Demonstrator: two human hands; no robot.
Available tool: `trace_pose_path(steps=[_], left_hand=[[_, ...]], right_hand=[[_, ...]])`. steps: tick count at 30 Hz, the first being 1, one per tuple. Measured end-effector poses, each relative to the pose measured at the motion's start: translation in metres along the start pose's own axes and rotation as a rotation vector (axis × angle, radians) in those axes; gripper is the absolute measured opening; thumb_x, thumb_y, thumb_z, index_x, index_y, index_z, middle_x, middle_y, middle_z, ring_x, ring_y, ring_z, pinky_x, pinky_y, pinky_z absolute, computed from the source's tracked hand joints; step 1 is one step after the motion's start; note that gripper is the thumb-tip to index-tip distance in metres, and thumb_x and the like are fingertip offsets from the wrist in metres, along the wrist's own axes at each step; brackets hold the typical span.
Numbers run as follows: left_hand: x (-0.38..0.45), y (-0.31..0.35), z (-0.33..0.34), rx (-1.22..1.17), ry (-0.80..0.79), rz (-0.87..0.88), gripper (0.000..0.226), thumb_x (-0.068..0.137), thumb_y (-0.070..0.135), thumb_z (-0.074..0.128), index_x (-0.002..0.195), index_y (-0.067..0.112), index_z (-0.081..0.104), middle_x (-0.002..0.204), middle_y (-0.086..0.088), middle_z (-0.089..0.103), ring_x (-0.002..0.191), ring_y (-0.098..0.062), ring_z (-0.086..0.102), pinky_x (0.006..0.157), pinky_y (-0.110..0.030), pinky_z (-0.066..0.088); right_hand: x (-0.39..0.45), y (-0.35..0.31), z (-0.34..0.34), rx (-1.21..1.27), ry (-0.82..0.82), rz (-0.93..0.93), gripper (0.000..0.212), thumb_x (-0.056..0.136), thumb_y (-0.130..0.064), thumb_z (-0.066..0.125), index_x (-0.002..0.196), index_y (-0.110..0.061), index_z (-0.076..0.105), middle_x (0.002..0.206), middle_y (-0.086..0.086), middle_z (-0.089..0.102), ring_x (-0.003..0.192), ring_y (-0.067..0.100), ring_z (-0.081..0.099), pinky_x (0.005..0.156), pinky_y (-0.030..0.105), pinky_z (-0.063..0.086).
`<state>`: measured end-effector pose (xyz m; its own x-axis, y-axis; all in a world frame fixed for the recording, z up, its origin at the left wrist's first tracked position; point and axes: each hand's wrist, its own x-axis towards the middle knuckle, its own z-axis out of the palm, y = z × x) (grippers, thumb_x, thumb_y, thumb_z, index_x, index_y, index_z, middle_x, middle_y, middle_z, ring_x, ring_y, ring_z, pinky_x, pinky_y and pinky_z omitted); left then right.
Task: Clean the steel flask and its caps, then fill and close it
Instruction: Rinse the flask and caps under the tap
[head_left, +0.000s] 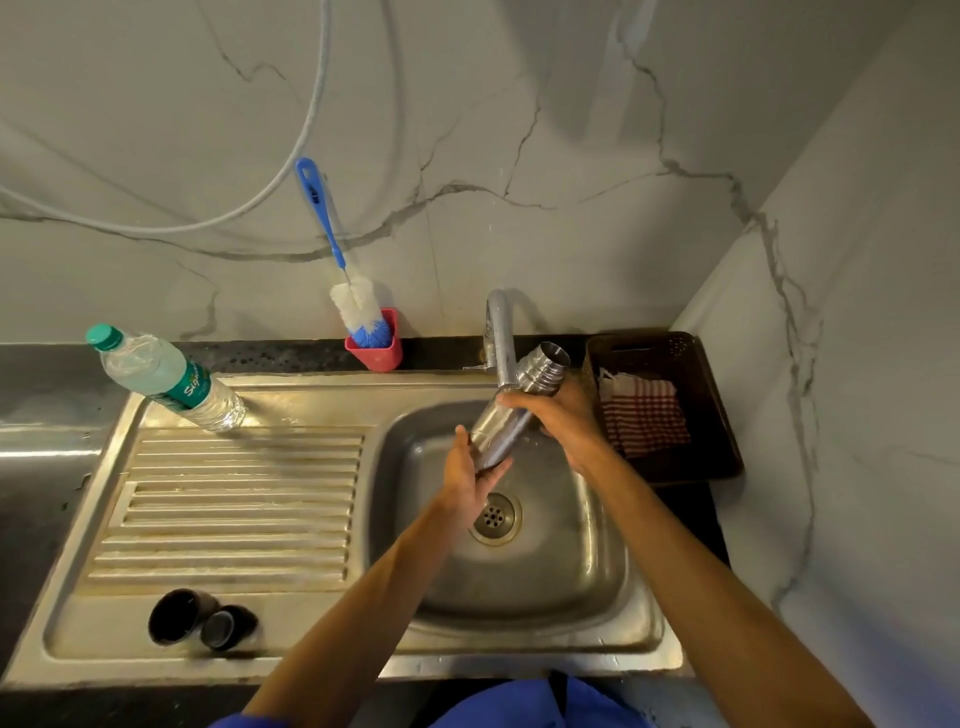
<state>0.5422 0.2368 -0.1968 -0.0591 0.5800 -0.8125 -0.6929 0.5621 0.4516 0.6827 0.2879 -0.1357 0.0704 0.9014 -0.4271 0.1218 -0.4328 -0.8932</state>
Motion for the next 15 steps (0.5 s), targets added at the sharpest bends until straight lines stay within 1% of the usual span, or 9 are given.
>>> trace_pose_path(steps=[2,4,6,8,10,12,13,15], left_hand=[[-0.005,0.001,0.013,0.02,-0.052,0.025,0.041,0.109,0.042,0.053,0.122,0.005,0.064,0.125,-0.02,0.067,0.113,-0.029,0.069,0.088,-0.037,0.061],[-0.008,-0.002,0.022,0.047,-0.103,0.06,0.036,0.111,0.041,0.051,0.121,0.009,0.065,0.126,-0.018,0.068,0.114,-0.027,0.069,0.088,-0.034,0.061],[-0.007,-0.004,0.029,0.087,-0.105,0.083,0.033,0.112,0.039,0.048,0.125,0.012,0.063,0.127,-0.018,0.067,0.114,-0.028,0.069,0.087,-0.036,0.062],[-0.002,-0.005,0.031,0.157,-0.1,0.083,0.034,0.111,0.035,0.051,0.131,0.01,0.062,0.127,-0.019,0.068,0.113,-0.03,0.071,0.08,-0.037,0.065],[0.005,-0.003,0.028,0.248,-0.091,0.057,0.033,0.107,0.028,0.062,0.129,0.004,0.064,0.122,-0.021,0.072,0.106,-0.032,0.076,0.075,-0.037,0.067],[0.008,0.0,0.023,0.325,-0.049,0.046,0.035,0.098,0.025,0.074,0.124,0.002,0.07,0.113,-0.02,0.078,0.096,-0.03,0.08,0.075,-0.036,0.068],[0.01,0.001,0.022,0.336,-0.033,0.05,0.035,0.096,0.026,0.077,0.121,0.003,0.071,0.111,-0.018,0.079,0.093,-0.028,0.081,0.077,-0.035,0.067],[0.013,0.005,0.022,0.302,-0.058,0.049,0.036,0.099,0.034,0.072,0.123,0.007,0.07,0.115,-0.017,0.078,0.094,-0.026,0.08,0.083,-0.035,0.066]], right_hand=[[-0.001,-0.007,-0.004,-0.045,0.19,-0.095,0.057,0.062,-0.035,0.097,0.11,-0.034,0.066,0.099,-0.011,0.077,0.091,0.006,0.074,0.082,0.03,0.061],[-0.003,-0.012,-0.007,-0.094,0.317,-0.156,0.063,0.062,-0.046,0.096,0.115,-0.029,0.064,0.099,-0.012,0.075,0.087,0.001,0.072,0.078,0.022,0.058],[-0.007,-0.013,-0.012,-0.109,0.395,-0.172,0.069,0.062,-0.053,0.094,0.117,-0.025,0.064,0.098,-0.012,0.074,0.087,0.002,0.072,0.078,0.023,0.058],[-0.01,-0.011,-0.022,-0.067,0.475,-0.161,0.066,0.065,-0.048,0.094,0.117,-0.021,0.064,0.099,-0.012,0.073,0.087,0.003,0.071,0.082,0.029,0.061],[-0.011,-0.009,-0.033,-0.007,0.501,-0.141,0.06,0.069,-0.037,0.095,0.118,-0.019,0.065,0.1,-0.01,0.073,0.088,0.005,0.071,0.086,0.035,0.062],[-0.012,-0.005,-0.038,0.043,0.479,-0.128,0.057,0.071,-0.03,0.094,0.119,-0.022,0.063,0.102,-0.009,0.073,0.091,0.008,0.072,0.087,0.038,0.063],[-0.013,-0.004,-0.038,0.054,0.471,-0.124,0.057,0.072,-0.028,0.094,0.119,-0.023,0.062,0.102,-0.011,0.072,0.092,0.008,0.072,0.088,0.039,0.063],[-0.013,-0.004,-0.032,0.058,0.474,-0.123,0.06,0.071,-0.028,0.094,0.121,-0.023,0.061,0.101,-0.014,0.07,0.092,0.006,0.071,0.088,0.038,0.063]])
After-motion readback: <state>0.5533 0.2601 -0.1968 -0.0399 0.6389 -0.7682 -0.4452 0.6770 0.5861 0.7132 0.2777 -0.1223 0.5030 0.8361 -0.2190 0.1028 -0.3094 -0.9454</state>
